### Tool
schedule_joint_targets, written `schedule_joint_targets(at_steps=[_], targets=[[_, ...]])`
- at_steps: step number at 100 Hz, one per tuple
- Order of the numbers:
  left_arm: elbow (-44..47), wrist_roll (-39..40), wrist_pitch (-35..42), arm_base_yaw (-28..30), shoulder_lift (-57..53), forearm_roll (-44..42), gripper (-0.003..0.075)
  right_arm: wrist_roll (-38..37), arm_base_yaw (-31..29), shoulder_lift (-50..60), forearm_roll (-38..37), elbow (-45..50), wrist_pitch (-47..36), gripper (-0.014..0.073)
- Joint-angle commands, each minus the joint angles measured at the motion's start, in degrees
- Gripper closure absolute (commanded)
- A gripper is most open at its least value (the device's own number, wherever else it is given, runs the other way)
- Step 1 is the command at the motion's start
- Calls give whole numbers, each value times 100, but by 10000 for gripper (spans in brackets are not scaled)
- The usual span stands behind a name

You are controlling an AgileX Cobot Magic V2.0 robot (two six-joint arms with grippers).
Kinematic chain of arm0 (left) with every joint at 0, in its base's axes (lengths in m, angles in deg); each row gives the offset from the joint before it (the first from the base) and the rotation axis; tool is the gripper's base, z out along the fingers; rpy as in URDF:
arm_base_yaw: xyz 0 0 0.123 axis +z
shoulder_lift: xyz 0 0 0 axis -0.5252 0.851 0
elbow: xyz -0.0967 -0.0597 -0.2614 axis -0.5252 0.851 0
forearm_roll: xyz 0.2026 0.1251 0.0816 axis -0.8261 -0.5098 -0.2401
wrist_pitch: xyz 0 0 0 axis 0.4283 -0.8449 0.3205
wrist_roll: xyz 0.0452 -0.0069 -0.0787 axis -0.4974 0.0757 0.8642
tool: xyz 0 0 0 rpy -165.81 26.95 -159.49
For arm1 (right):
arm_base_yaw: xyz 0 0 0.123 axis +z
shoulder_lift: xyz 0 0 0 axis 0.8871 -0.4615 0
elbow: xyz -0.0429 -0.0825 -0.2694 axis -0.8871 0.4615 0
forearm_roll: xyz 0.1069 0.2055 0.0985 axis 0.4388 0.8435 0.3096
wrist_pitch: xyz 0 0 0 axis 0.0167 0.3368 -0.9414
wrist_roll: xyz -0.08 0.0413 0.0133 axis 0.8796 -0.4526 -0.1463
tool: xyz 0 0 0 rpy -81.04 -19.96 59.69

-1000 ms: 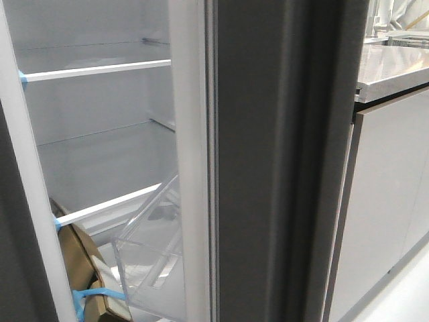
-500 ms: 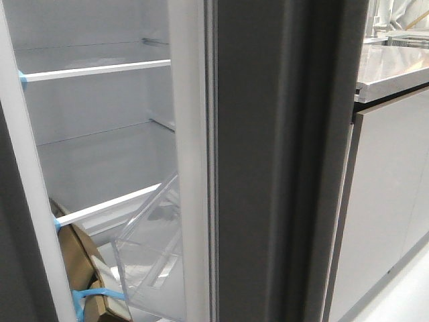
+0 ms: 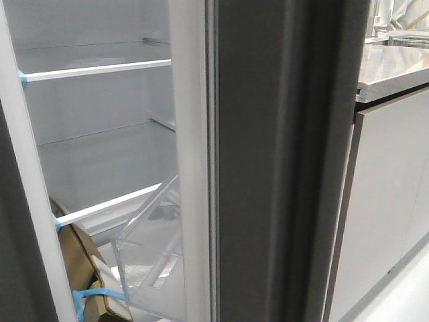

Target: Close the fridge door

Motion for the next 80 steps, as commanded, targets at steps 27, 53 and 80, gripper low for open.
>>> schedule_joint_targets(at_steps=[27, 53, 80], targets=[[160, 20, 440, -27, 109, 9, 741, 29, -13, -1796, -56, -2375, -433, 670], [160, 20, 440, -27, 109, 9, 741, 29, 346, -2740, 133, -3910, -132, 670], [160, 20, 440, -27, 109, 9, 741, 29, 1080, -3250, 529, -4827, 262, 670]])
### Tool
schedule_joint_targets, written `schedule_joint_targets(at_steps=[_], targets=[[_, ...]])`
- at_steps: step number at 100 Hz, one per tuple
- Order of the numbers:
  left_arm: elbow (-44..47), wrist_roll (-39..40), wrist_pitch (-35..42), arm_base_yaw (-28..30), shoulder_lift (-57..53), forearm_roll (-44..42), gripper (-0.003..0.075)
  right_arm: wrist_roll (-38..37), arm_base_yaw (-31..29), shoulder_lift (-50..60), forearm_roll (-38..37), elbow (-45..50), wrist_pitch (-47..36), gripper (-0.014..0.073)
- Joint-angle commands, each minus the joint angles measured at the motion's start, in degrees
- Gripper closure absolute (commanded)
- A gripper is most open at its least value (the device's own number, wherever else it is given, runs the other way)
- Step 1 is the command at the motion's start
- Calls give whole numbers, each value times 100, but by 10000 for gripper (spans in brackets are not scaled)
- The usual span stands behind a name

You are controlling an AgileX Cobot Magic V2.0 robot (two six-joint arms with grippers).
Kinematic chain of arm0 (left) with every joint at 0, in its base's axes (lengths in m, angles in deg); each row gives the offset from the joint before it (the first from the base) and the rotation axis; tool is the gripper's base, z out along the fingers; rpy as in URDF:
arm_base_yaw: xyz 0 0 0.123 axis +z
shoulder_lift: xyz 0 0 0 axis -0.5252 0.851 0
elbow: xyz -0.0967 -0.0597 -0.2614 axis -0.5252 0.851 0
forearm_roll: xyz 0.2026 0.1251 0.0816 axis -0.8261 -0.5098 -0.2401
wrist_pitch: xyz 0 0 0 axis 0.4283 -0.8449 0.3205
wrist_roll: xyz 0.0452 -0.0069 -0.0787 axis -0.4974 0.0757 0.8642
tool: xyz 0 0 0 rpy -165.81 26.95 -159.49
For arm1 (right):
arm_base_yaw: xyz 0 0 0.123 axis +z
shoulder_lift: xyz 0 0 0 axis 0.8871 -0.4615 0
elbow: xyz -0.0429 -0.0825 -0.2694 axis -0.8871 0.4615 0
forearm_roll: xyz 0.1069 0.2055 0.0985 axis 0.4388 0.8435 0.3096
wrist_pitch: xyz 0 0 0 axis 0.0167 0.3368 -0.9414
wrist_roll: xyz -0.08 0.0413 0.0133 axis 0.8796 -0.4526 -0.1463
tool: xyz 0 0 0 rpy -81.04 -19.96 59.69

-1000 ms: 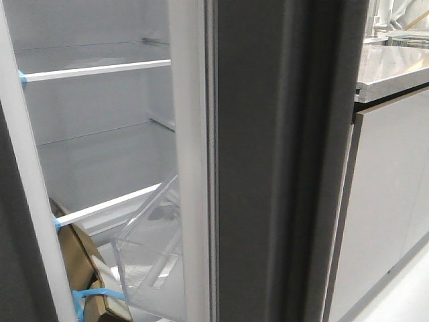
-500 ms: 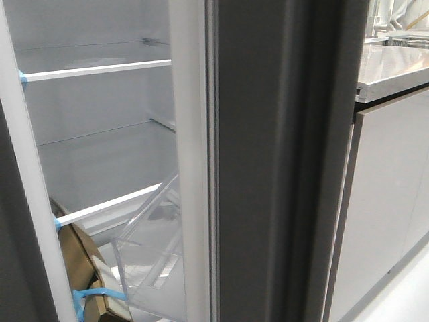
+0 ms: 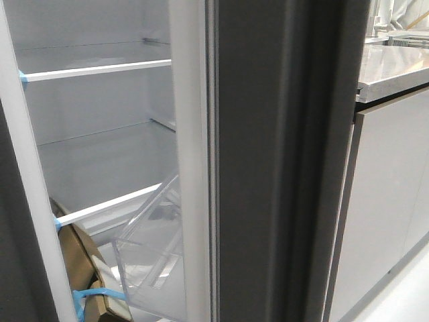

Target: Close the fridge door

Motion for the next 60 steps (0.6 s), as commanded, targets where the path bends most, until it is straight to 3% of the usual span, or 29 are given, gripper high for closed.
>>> schedule_joint_targets(at_steps=[1, 27, 60], targets=[[160, 20, 440, -27, 109, 9, 741, 29, 244, -157, 199, -380, -302, 670], [160, 20, 440, -27, 109, 9, 741, 29, 1001, -223, 199, -454, -391, 670], [160, 20, 440, -27, 109, 9, 741, 29, 1087, -270, 789, -461, -368, 670]])
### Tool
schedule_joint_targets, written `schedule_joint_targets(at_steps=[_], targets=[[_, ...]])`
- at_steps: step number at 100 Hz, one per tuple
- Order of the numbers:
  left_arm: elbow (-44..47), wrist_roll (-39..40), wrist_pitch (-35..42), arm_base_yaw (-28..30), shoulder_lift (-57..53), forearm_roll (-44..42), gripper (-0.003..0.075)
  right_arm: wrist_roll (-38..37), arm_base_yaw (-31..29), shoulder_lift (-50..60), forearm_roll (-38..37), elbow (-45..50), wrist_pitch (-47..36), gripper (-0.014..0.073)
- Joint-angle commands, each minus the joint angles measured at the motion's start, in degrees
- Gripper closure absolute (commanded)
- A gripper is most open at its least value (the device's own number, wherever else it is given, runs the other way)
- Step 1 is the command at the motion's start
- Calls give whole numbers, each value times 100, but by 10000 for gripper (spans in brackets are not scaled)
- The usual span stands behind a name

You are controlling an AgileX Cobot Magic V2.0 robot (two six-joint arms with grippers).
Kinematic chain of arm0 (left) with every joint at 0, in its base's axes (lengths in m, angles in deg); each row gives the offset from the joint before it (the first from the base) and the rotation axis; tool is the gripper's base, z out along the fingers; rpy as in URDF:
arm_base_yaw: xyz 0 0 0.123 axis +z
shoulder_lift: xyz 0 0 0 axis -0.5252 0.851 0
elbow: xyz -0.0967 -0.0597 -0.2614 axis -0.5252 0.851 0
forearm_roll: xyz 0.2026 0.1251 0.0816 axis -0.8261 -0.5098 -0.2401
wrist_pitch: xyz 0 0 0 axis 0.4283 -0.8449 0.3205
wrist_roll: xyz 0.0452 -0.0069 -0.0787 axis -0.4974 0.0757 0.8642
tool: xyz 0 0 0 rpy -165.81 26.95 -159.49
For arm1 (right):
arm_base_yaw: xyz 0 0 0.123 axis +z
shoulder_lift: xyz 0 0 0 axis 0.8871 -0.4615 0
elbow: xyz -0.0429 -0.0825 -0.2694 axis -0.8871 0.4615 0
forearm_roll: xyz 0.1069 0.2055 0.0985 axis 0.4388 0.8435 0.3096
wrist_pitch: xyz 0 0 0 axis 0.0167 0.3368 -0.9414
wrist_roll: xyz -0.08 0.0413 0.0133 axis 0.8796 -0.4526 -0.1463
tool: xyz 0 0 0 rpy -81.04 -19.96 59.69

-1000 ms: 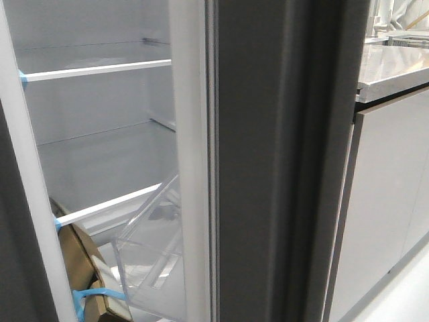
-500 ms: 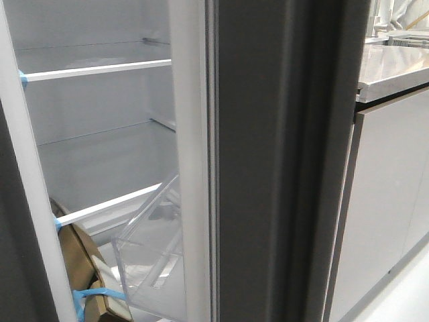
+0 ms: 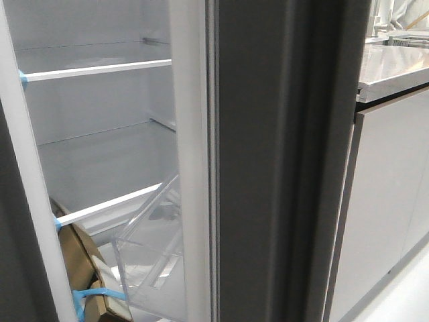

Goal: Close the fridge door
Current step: 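Push the grey door fully shut with both grippers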

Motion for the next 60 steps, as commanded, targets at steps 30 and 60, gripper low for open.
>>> schedule_joint_targets(at_steps=[30, 60], targets=[[160, 20, 440, -27, 109, 9, 741, 29, 237, -686, 118, -467, -423, 670], [160, 20, 440, -27, 109, 9, 741, 29, 339, -1450, 118, -1019, -424, 670]])
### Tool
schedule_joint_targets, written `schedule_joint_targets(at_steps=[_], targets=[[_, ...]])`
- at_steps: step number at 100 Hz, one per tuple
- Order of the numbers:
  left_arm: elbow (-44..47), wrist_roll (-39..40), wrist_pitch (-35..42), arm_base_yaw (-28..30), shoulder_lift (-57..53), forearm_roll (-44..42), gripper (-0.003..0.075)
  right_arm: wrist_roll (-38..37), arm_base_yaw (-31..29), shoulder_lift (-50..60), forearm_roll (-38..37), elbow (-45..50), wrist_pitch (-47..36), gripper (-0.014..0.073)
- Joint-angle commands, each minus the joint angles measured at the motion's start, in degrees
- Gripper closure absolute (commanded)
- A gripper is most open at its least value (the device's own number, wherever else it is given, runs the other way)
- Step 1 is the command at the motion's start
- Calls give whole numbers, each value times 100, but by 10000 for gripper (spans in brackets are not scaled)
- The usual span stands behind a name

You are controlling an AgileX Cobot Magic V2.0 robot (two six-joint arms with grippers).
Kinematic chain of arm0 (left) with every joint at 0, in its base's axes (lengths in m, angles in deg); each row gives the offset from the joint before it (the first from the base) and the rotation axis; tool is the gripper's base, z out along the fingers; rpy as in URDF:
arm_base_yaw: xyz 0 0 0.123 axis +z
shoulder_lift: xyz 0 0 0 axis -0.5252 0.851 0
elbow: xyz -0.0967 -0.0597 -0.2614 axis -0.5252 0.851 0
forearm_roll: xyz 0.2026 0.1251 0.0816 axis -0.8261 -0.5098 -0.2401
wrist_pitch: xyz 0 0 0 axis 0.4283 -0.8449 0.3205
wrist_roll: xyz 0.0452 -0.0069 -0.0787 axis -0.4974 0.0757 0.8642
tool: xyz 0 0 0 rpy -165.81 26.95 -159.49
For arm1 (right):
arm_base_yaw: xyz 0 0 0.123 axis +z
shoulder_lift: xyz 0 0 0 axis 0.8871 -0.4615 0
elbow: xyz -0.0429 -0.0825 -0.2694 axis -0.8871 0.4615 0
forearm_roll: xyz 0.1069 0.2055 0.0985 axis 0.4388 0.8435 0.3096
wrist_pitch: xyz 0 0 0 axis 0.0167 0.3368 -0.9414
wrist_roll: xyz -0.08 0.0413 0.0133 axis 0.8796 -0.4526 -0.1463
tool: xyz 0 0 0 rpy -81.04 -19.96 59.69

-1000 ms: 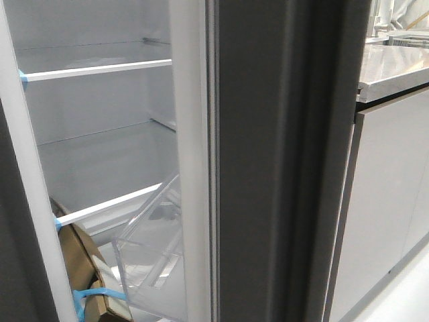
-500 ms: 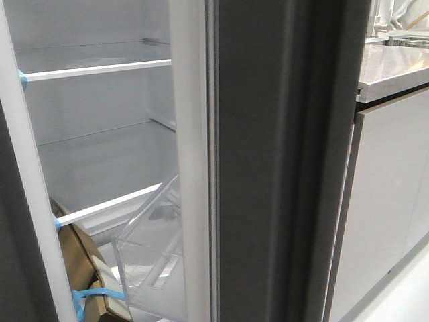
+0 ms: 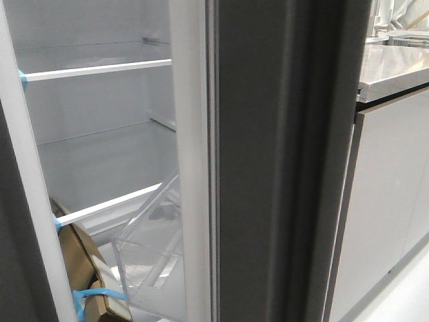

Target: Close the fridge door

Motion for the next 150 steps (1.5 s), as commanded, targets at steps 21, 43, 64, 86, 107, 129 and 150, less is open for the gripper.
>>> schedule_joint_targets(at_steps=[21, 43, 64, 86, 107, 129, 150], targets=[[160, 20, 440, -27, 109, 9, 741, 29, 59, -745, 17, -832, -385, 670], [160, 20, 440, -27, 109, 9, 741, 29, 257, -1337, 17, -1339, -364, 670], [160, 20, 440, -27, 109, 9, 741, 29, 287, -1950, 17, -1853, -230, 670], [160, 20, 440, -27, 109, 9, 741, 29, 298, -2608, 17, -2400, -322, 670], [160, 20, 440, -27, 109, 9, 741, 29, 298, -3367, 17, -2961, -375, 670], [160, 20, 440, -27, 109, 9, 741, 29, 298, -4065, 70, -3464, -585, 670], [160, 20, 440, -27, 109, 9, 741, 29, 298, -4380, 70, -3603, -883, 670]])
